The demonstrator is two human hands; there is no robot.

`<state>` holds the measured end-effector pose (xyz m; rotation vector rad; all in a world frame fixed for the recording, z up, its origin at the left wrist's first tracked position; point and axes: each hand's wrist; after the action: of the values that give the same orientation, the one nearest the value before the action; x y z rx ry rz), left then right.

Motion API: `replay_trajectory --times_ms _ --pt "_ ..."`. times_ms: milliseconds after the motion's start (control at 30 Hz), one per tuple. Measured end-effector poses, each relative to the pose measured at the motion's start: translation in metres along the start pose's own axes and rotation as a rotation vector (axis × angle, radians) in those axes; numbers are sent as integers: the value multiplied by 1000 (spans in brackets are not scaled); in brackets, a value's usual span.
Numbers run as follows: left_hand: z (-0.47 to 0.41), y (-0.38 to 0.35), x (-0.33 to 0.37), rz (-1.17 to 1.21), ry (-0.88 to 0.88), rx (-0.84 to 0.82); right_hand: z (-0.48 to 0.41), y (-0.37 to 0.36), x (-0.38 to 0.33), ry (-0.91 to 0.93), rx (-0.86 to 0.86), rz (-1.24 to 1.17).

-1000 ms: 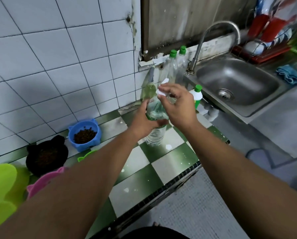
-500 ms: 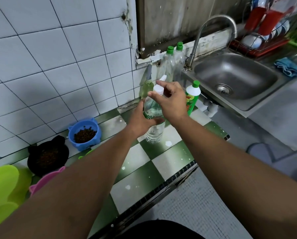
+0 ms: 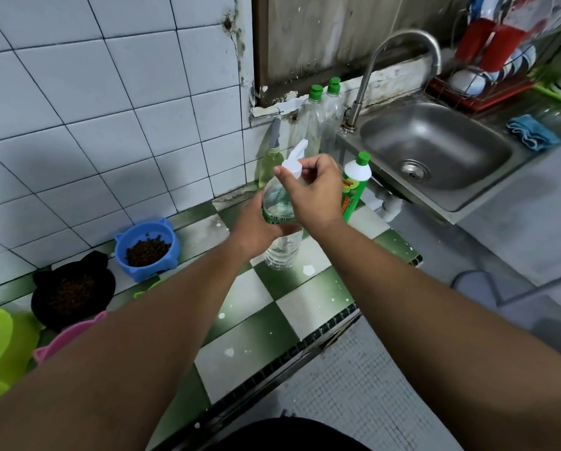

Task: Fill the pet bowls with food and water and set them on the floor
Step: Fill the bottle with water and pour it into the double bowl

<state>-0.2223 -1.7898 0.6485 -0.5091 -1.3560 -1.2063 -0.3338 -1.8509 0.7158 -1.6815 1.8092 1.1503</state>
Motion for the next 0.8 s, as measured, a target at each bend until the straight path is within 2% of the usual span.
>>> replay_trajectory --times_ms 167,633,800 --pt "4 -1 2 9 11 -2 8 10 8 72 -164 -46" --pt "5 -3 4 12 14 -2 8 -4 3 91 34 54" --pt "9 -3 5 13 11 10 9 -4 9 80 -32 70"
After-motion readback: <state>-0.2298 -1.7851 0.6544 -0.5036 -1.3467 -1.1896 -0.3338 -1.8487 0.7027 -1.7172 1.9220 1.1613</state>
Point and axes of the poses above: each hand's wrist, its own z-axis away from the middle knuckle, its own y-axis out of the back of the hand, x = y × z, and after that the axes turned 14 degrees about y, right-handed
